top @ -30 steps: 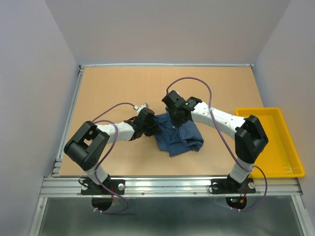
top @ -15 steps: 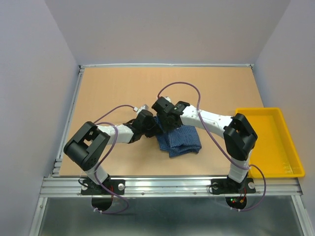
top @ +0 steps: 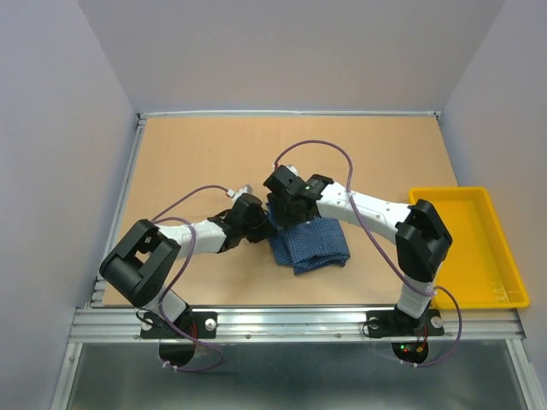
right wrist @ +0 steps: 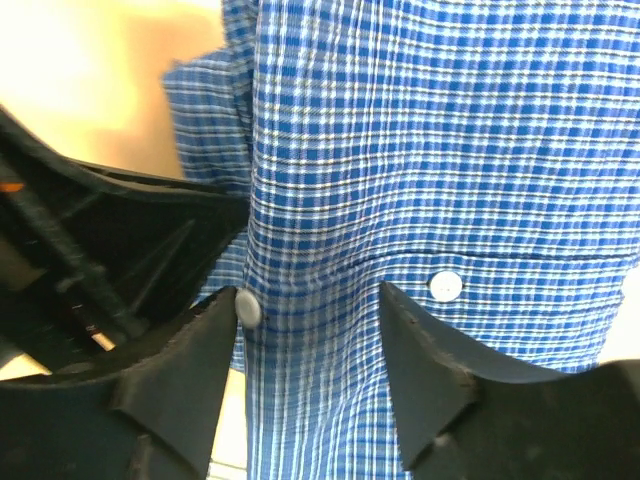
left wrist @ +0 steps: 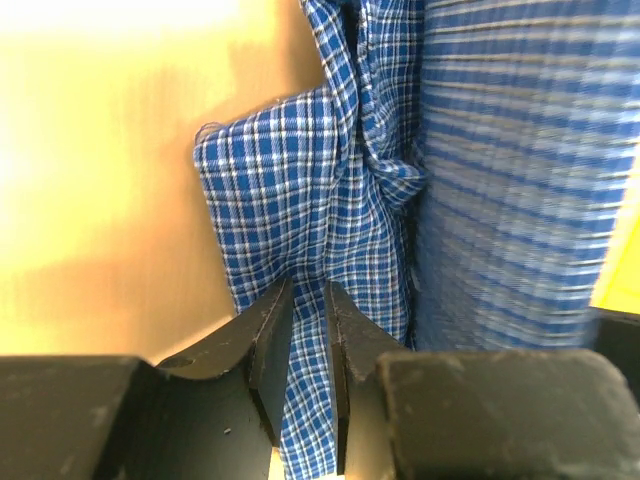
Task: Fold and stack the long sleeve shirts
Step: Fold the shirt
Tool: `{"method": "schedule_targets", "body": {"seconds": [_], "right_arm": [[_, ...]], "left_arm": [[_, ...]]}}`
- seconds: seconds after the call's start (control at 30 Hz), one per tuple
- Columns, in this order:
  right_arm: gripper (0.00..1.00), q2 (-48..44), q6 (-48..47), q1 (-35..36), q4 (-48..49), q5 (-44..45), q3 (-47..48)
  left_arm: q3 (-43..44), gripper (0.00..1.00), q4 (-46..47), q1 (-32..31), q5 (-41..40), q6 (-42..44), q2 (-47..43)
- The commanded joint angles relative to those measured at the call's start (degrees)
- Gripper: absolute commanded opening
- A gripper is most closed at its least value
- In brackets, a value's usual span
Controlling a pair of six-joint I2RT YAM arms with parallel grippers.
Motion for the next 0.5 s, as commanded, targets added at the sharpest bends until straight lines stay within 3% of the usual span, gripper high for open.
{"method": "schedule_targets", "body": {"seconds": [0.0, 0.17, 0.37, 0.47], "right_arm": [[0.66, -4.4, 1.4, 0.4, 4.1, -3.7, 2.7], [0.69, -8.0, 1.6, 0.5, 8.6, -6.2, 0.0], [0.58, -12.2, 3.1, 0.1, 9.8, -0.6, -4.2], [0.45, -14.6, 3.6, -0.5, 11.2, 0.4, -7.4]], "left_arm": [[-1.2, 0.32, -2.0, -0.1, -1.7, 0.2, -2.7], [-2.2, 0.32, -2.2, -0.1, -1.7, -0.4, -3.7], [-2.9, 0.36, -2.9, 0.0, -1.7, -0.8, -8.2], [-4.1, 0.43, -3.6, 0.0, -1.8, -1.2, -13.6]]}}
